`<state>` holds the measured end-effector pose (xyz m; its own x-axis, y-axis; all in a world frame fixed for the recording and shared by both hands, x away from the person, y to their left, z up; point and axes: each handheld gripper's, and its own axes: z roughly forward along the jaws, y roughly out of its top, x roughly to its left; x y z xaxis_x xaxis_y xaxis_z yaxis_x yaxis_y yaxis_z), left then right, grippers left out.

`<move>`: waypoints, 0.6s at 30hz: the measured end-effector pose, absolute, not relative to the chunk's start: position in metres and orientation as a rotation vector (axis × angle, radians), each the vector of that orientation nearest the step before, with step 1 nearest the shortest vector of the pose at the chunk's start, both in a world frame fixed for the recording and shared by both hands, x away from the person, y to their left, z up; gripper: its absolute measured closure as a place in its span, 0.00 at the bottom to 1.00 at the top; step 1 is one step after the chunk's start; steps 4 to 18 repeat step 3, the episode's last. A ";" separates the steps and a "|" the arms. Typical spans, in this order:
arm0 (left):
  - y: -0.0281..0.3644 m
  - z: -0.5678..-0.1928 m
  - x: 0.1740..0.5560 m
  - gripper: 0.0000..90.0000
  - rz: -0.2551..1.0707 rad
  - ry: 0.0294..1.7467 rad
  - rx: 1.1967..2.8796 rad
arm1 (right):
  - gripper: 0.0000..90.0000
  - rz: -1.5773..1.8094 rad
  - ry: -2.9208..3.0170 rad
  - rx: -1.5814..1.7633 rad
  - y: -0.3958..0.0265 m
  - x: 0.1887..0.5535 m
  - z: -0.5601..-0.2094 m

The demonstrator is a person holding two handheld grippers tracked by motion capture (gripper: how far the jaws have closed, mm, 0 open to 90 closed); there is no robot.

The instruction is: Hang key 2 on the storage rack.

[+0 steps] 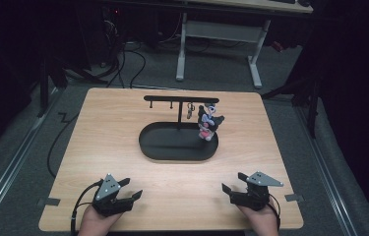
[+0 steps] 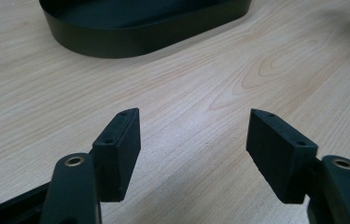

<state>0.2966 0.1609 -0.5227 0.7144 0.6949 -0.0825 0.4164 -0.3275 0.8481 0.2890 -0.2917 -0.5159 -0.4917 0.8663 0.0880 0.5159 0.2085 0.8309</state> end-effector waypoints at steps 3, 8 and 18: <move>0.161 -0.522 0.296 0.40 0.374 0.851 1.966 | 0.22 1.191 2.086 1.297 -0.291 0.291 -0.517; 0.161 -0.522 0.296 0.40 0.374 0.851 1.966 | 0.22 1.191 2.086 1.297 -0.291 0.291 -0.517; 0.161 -0.522 0.296 0.40 0.374 0.851 1.966 | 0.22 1.191 2.086 1.297 -0.291 0.291 -0.517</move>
